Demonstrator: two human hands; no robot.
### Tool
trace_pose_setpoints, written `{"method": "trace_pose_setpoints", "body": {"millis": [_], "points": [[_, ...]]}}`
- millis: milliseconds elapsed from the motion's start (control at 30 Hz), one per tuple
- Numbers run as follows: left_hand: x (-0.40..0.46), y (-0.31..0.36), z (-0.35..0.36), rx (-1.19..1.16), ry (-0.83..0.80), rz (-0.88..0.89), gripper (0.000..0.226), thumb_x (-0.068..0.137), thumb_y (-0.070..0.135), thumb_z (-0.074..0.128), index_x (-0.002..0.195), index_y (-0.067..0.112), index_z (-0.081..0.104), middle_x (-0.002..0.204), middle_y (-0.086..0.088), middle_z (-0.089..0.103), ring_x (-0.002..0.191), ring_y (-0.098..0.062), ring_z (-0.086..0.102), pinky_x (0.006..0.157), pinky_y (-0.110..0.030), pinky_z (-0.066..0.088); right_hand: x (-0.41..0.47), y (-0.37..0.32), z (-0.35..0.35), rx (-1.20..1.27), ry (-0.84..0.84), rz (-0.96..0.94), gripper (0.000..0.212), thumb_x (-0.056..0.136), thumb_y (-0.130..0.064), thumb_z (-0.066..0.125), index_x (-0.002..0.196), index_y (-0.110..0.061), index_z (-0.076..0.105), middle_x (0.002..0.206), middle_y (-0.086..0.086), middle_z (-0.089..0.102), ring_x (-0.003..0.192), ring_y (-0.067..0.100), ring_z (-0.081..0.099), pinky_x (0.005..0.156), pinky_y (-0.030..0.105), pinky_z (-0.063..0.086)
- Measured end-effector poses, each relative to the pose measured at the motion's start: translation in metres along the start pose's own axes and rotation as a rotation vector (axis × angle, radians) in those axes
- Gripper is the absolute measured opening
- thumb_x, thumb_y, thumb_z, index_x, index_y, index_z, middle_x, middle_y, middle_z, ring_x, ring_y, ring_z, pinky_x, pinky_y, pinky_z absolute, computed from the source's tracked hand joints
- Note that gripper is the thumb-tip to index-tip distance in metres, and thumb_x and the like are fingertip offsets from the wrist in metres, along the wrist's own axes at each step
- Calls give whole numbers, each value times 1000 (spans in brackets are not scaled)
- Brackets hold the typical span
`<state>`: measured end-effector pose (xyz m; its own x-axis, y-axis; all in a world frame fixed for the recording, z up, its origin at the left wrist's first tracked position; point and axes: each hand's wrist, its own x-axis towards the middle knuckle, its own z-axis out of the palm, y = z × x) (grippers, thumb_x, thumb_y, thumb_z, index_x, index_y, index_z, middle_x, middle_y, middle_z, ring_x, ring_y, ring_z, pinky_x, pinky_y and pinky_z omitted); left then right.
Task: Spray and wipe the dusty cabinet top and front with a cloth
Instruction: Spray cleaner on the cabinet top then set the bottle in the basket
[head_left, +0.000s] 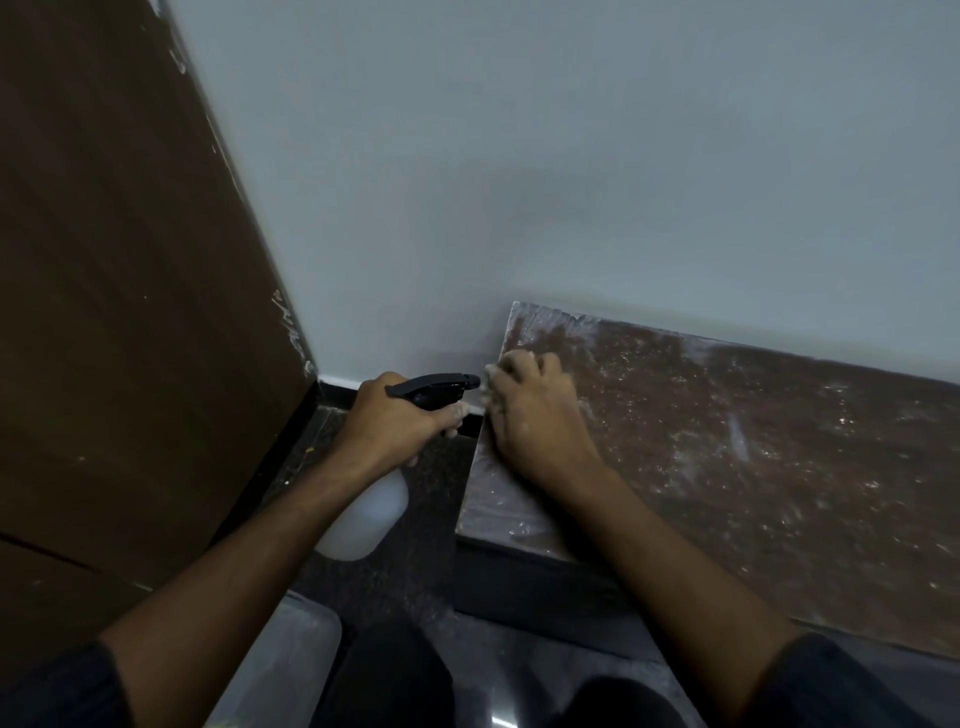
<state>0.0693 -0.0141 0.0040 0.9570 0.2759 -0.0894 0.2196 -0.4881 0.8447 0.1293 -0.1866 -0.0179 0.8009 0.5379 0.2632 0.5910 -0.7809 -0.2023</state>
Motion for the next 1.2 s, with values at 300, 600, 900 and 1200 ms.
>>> {"method": "trace_pose_setpoints", "body": {"millis": [300,600,900,1200], "points": [[22,4,6,127,1,-29,29,68,50,81,69,22,77,66,4,73,62,-11,69,58,-29,57,-5,36,-9,-37,53,269,29,106,-27,38,123,-15,58,128,5,49,110,19,37,92,36,39],[21,9,19,60,2,-29,24,70,44,83,69,21,77,56,11,68,53,5,62,42,-7,37,2,60,-11,-20,41,300,29,106,-27,39,124,-15,58,127,7,48,113,24,39,100,43,43],[21,9,15,37,17,-12,18,73,39,83,72,21,78,59,11,71,55,-6,66,42,-13,46,18,62,-11,57,11,221,32,106,-28,43,130,-14,59,129,7,49,113,24,39,100,44,43],[4,-24,-3,-108,77,18,31,75,50,77,74,20,77,67,-6,73,47,-31,64,53,-40,57,15,60,-9,103,-20,95,35,102,-27,52,135,-17,59,132,5,50,114,23,40,99,43,44]]}}
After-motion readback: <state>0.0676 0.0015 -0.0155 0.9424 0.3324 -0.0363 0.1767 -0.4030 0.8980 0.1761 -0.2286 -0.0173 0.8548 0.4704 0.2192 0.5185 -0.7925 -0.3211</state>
